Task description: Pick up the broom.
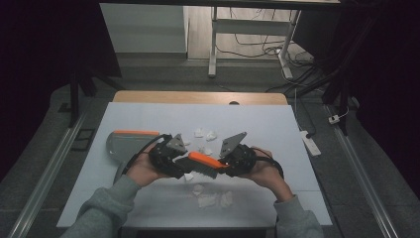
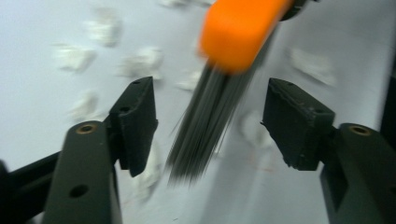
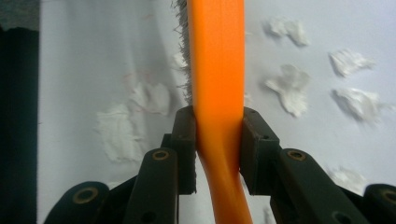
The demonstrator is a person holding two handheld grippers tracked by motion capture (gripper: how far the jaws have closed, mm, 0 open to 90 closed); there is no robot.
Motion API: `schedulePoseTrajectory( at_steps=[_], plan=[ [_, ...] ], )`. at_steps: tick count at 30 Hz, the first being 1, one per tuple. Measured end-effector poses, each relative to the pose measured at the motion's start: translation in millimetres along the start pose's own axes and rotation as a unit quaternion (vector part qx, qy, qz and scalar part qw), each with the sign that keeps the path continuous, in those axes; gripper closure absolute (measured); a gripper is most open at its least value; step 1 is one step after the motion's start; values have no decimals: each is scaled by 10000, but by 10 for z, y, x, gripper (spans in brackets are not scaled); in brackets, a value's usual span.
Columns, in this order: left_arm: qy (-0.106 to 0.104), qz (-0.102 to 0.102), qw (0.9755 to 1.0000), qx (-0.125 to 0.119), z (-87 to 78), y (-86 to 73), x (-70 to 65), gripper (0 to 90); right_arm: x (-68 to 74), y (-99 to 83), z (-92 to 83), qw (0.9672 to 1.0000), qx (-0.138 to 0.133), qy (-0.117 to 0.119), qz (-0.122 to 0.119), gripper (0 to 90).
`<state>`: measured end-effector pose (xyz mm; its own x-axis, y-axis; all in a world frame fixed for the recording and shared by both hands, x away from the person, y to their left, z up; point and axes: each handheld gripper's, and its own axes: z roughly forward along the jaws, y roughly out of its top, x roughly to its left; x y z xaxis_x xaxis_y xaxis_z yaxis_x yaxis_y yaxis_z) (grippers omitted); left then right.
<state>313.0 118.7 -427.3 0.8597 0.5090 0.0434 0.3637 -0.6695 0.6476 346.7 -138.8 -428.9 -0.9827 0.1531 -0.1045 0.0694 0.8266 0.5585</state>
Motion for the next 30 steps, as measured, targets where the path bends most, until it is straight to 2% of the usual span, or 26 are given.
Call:
schedulePoseTrajectory(
  at_steps=[5,7,11,17,21,24,27,30],
  plan=[
    [516,-352,9977,-282,-136,-246,-47,330,-42,-27,-35,9998,-61,-163,120,700],
    [610,-502,9961,-384,-185,-352,-61,333,-49,-33,-51,9995,-62,-242,186,700],
    [686,-813,9931,-499,-244,-572,-72,338,-83,-59,-92,9988,-135,-352,308,699],
    [843,-1120,9885,-561,-291,-842,-38,336,-152,-119,-172,9965,-261,-554,567,699],
    [951,-1264,9858,-568,-329,-1010,-16,335,-206,-164,-225,9937,-365,-693,798,699],
    [884,-1389,9846,-585,-358,-1148,-8,337,-250,-207,-262,9913,-417,-807,957,699],
    [1027,-1457,9824,-549,-400,-1256,-3,337,-305,-257,-295,9891,-473,-856,1102,699],
    [1112,-1567,9797,-574,-435,-1336,21,338,-341,-301,-327,9863,-475,-1002,1219,699]
  ],
)
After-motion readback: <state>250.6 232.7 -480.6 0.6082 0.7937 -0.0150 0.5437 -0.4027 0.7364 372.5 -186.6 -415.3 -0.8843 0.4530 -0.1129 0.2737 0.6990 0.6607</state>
